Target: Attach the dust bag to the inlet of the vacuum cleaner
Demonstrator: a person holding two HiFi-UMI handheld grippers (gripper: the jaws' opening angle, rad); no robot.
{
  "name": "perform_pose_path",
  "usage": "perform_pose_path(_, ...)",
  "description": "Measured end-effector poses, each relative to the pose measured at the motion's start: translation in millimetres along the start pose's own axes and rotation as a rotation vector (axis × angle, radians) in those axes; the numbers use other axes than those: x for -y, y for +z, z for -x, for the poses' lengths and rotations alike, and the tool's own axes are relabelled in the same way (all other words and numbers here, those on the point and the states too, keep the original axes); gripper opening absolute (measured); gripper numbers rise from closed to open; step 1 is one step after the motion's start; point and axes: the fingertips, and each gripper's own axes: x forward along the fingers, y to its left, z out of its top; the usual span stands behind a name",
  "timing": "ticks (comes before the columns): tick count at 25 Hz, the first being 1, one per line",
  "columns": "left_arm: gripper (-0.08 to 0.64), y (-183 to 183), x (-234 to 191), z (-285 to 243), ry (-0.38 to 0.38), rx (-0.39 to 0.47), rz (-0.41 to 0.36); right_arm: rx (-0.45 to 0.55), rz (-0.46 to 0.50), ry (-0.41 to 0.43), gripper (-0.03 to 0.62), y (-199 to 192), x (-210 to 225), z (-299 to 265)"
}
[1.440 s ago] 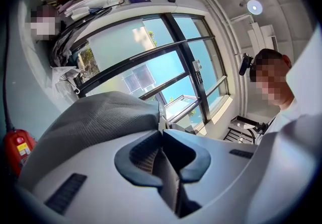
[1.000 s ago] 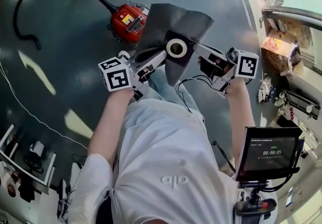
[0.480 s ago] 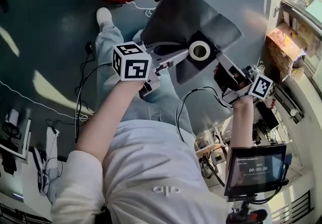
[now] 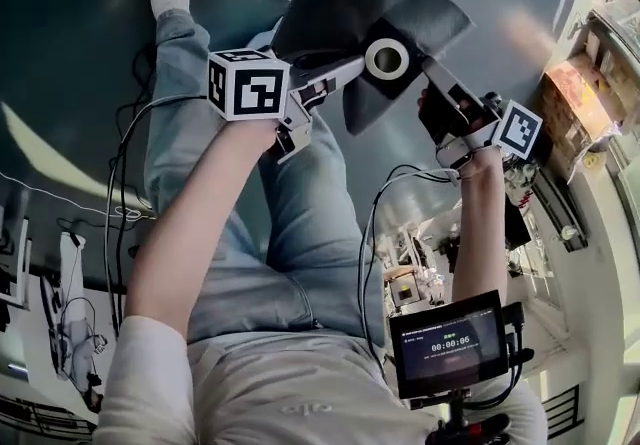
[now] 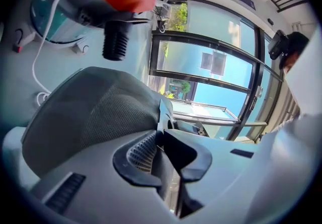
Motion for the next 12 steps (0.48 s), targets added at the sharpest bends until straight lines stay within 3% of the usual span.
perform_pose_path(4, 0.038, 38.0, -113.8, -10.4, -0.001, 0.109, 0.091, -0.120, 0.008, -0.069, 0.015, 36.5, 92.1, -78.6)
perform_pose_path(6, 0.038, 61.4, -148.9, -10.8, -0.011, 0.174, 0.103, -0.175, 0.038, -0.098, 0.014, 53.8, 118.4, -111.8)
perform_pose_path(12, 0.038, 74.4, -151.7, -0.1, -0.041, 0.316, 0.109, -0.251, 0.127, -0.108, 0.015, 63.6, 107.6, -140.0)
